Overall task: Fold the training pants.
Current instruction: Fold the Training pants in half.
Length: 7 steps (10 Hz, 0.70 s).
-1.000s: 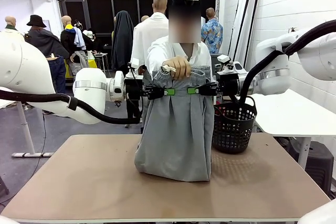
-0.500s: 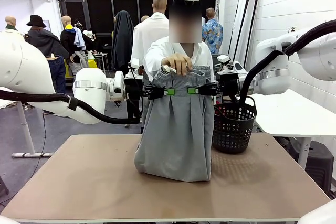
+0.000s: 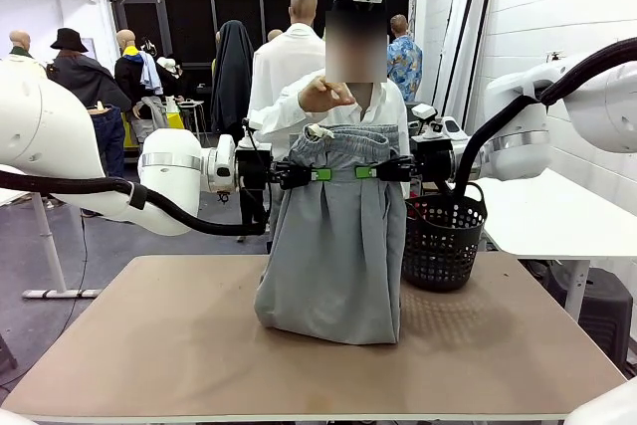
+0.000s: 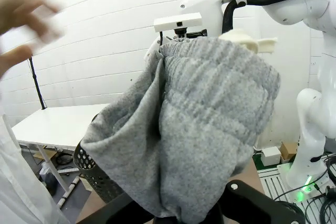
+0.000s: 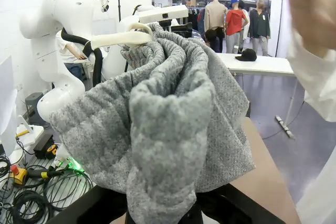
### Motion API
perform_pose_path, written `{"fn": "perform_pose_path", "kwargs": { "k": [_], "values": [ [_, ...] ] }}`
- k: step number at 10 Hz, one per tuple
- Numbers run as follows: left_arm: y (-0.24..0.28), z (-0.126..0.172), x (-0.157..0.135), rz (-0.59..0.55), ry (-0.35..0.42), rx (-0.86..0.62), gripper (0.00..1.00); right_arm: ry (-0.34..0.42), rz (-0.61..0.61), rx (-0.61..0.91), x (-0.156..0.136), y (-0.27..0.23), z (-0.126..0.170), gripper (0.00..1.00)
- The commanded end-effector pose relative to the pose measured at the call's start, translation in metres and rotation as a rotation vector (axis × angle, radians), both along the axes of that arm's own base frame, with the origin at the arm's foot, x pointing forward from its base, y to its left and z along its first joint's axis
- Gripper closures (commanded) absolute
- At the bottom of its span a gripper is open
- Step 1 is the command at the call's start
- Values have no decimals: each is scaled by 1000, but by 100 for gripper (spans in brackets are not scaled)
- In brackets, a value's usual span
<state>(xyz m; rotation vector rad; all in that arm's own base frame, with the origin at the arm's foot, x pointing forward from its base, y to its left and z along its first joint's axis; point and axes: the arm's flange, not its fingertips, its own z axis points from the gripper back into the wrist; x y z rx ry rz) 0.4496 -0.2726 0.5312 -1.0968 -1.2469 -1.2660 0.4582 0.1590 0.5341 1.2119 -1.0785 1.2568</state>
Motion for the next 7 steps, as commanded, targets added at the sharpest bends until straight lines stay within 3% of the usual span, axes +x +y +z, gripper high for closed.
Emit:
{"fn": "perform_pose_path", "kwargs": {
  "k": [1, 7],
  "values": [
    [1, 1, -1, 10, -22, 5, 100, -2, 4, -1, -3, 1, 1, 100],
    [1, 1, -1, 10, -22, 5, 100, -2, 4, -1, -3, 1, 1, 100]
  ]
}}
